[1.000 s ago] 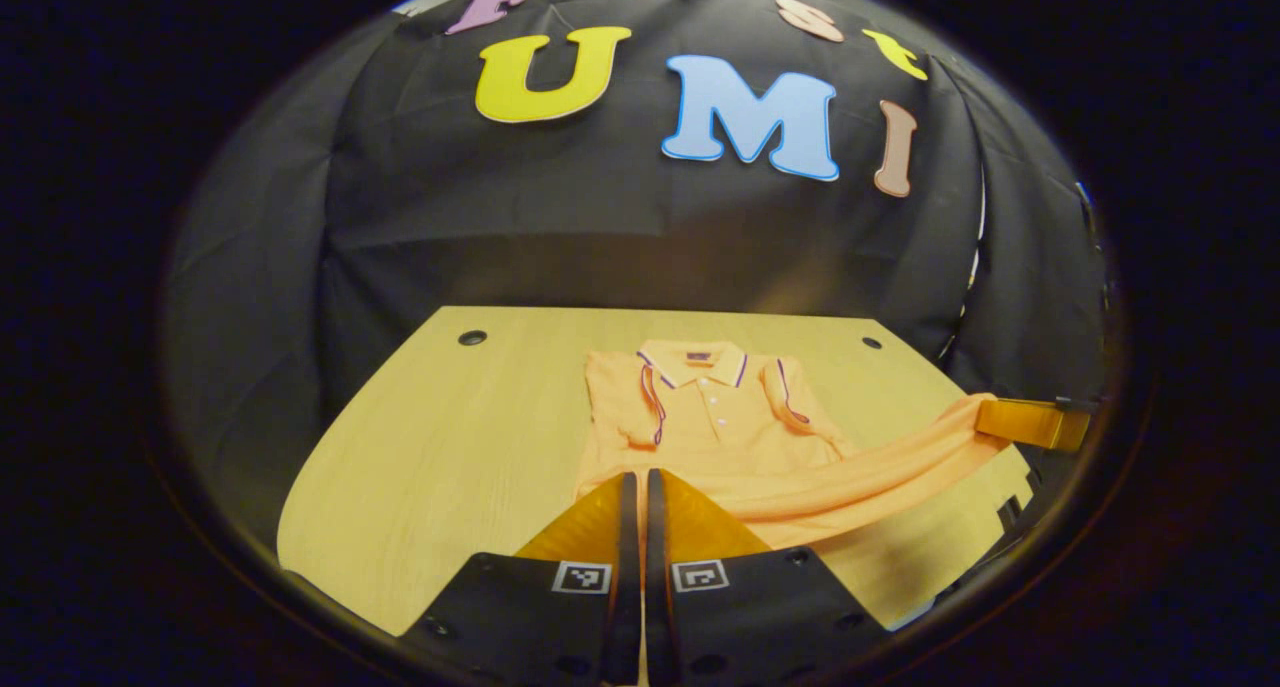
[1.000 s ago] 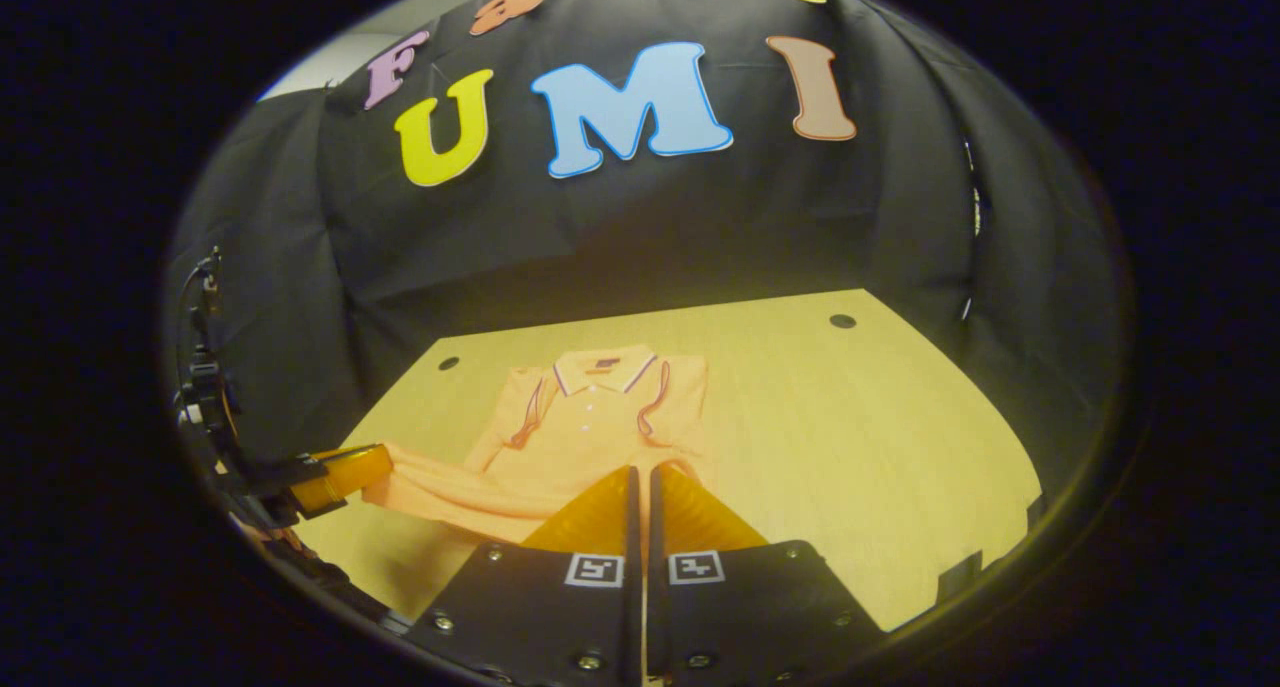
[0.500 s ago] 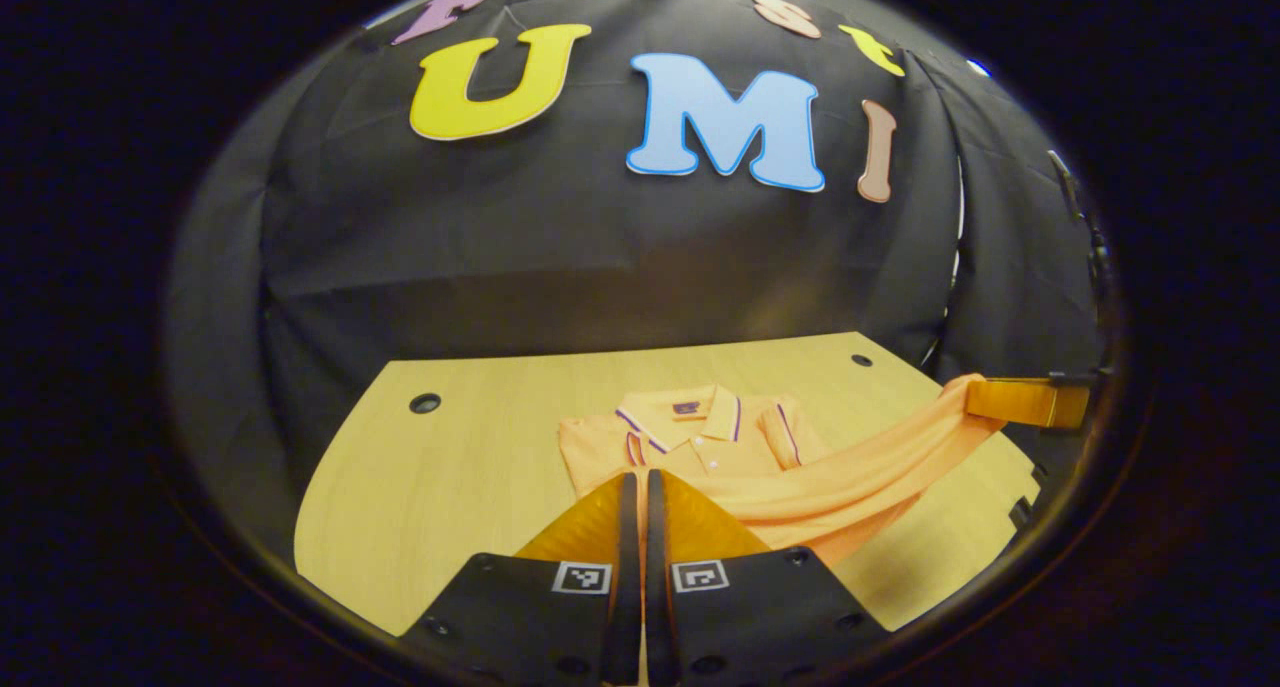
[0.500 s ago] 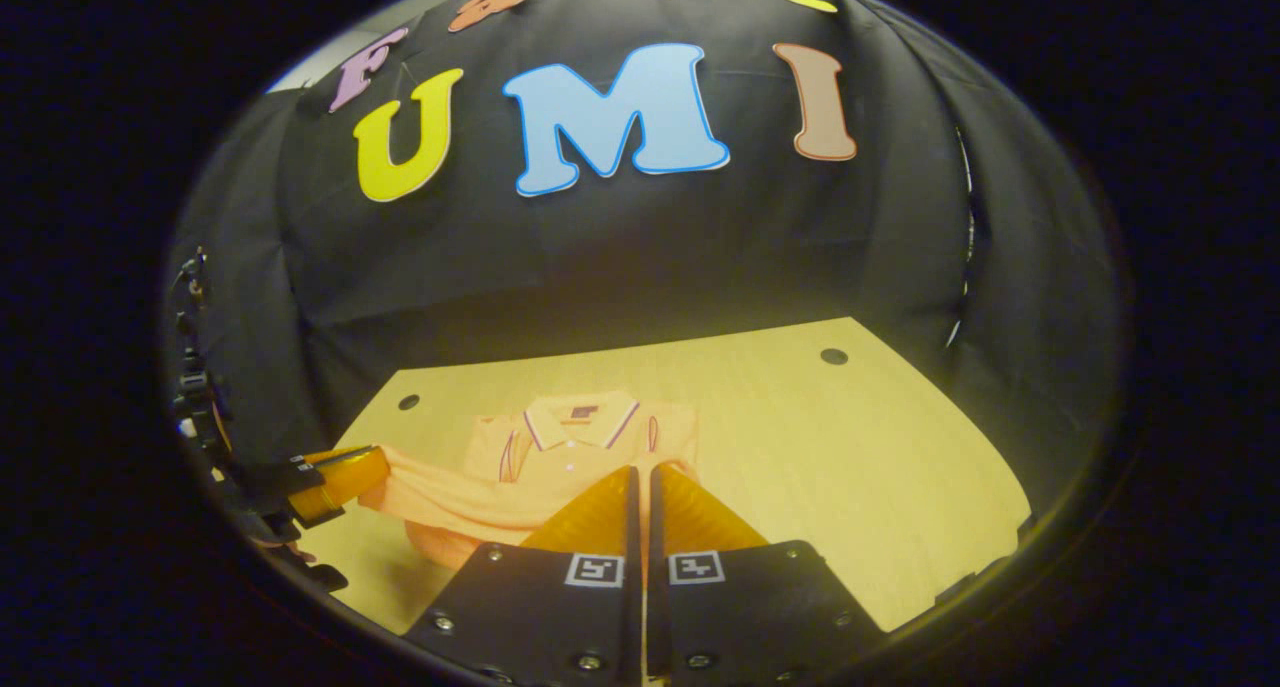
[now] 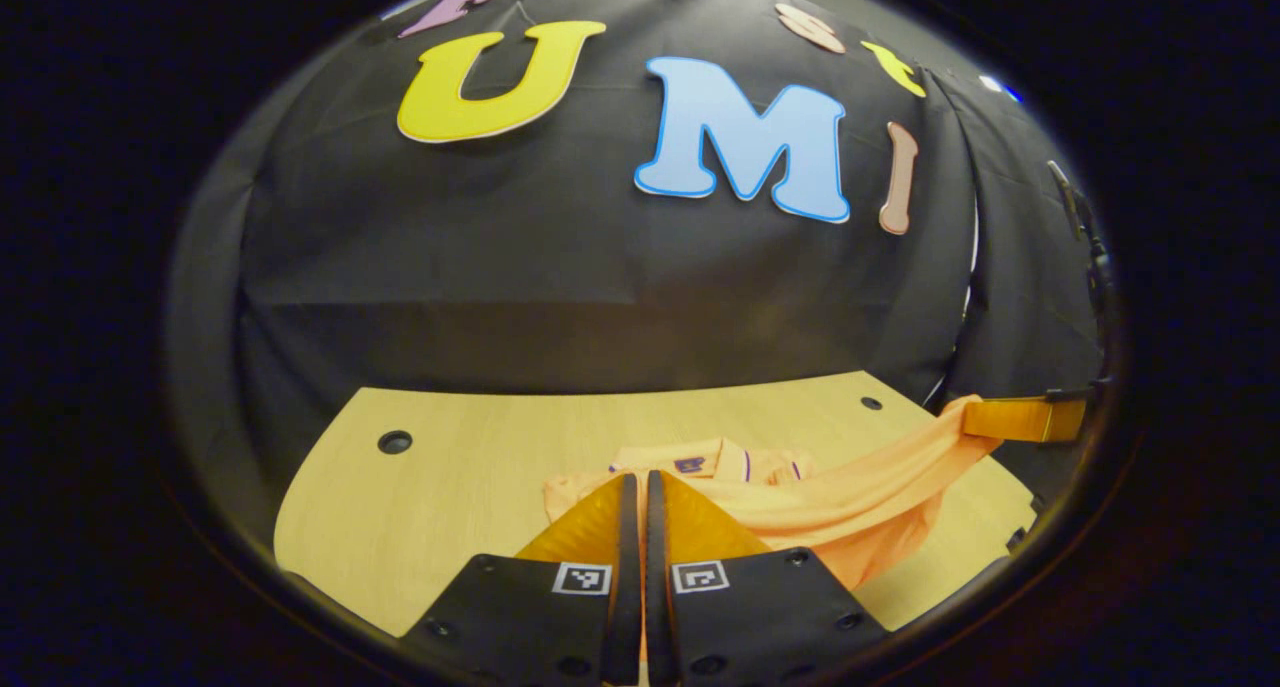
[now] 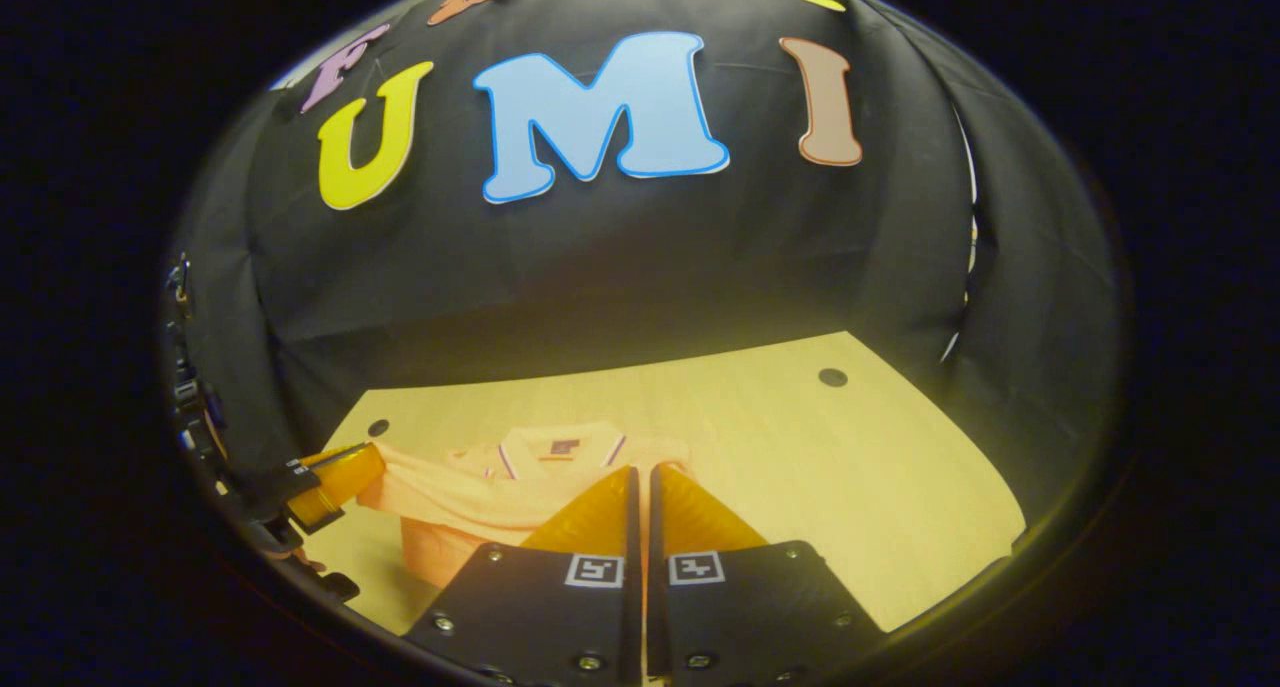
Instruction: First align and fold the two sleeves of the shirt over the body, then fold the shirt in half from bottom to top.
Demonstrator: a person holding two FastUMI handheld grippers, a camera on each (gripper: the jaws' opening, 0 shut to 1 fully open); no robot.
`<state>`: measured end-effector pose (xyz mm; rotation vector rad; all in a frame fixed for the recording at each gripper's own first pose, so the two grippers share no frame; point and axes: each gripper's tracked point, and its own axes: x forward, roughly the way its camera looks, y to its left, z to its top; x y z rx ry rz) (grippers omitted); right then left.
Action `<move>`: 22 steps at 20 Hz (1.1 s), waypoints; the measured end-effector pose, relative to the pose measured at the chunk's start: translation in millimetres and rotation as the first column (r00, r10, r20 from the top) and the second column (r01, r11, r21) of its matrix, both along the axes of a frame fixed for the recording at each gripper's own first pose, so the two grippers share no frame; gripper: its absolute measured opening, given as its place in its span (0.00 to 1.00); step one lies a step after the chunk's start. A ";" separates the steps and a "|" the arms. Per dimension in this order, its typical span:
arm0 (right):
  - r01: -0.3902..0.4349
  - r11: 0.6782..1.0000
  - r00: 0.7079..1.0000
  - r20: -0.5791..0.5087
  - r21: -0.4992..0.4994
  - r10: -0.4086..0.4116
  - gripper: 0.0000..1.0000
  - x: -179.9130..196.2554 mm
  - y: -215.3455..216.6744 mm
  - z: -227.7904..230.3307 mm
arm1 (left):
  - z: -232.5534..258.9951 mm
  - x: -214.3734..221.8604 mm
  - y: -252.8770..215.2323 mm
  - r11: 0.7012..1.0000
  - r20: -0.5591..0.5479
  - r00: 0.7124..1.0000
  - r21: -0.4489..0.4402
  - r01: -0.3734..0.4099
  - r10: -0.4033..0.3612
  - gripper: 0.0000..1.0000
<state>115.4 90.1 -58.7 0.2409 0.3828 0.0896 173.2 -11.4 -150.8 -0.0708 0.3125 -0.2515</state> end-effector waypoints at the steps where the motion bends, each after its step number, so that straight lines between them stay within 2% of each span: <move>1: -0.003 1.000 1.000 -0.001 -0.003 0.003 0.02 6.8 0.7 0.0 | 0.1 8.4 1.2 1.000 0.007 1.000 -0.001 -0.008 0.008 0.08; 8: -0.019 1.000 1.000 -0.010 0.013 0.019 0.02 70.0 10.5 -6.9 | -13.9 64.6 14.1 0.998 0.002 0.998 0.001 -0.064 0.064 0.08; 13: -0.027 0.999 0.999 -0.037 -0.030 0.026 0.02 109.6 16.2 -28.1 | -33.6 96.5 16.9 0.997 -0.010 0.997 0.019 -0.081 0.081 0.08; 22: -0.055 0.991 0.989 -0.146 -0.121 0.038 0.03 130.6 33.6 -88.3 | -92.9 117.1 30.0 0.990 -0.105 0.985 0.033 -0.136 0.139 0.08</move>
